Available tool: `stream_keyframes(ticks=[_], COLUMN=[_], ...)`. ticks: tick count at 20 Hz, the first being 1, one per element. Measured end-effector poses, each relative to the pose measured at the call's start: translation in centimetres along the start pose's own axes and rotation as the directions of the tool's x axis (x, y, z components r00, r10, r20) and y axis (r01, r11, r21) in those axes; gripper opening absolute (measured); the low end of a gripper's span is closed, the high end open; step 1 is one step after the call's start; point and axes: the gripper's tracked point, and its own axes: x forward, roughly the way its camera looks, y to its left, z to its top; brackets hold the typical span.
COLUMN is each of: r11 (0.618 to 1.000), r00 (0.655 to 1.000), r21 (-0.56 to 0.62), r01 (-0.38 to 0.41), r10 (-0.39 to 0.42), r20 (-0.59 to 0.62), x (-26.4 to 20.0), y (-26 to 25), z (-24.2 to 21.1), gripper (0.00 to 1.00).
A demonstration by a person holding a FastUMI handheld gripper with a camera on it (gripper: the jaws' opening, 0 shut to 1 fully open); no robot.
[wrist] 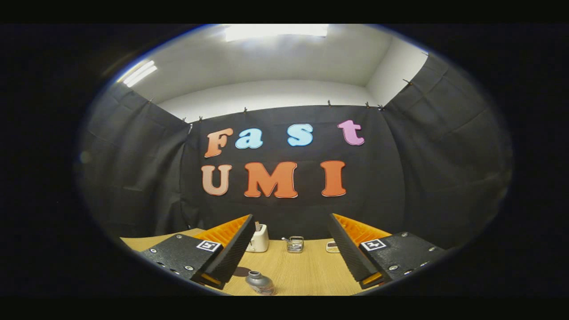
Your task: Take the bottle from table, then pour the juice into the cup, finally place the bottle on the coaster
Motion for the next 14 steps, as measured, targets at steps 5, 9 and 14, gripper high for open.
stream_keyframes(ticks=[5,9,14], r11=[0.999,0.995,0.988], r00=[0.998,0.992,0.981], r21=[0.016,0.043,0.047], r01=[-0.050,-0.086,-0.144], r10=[0.050,0.089,0.149], r20=[-0.044,-0.094,-0.123], x=[-0.4,-0.5,-1.3], y=[1.5,2.6,4.9], z=[-3.7,-6.9,-10.1], gripper=[0.98,0.98,0.98])
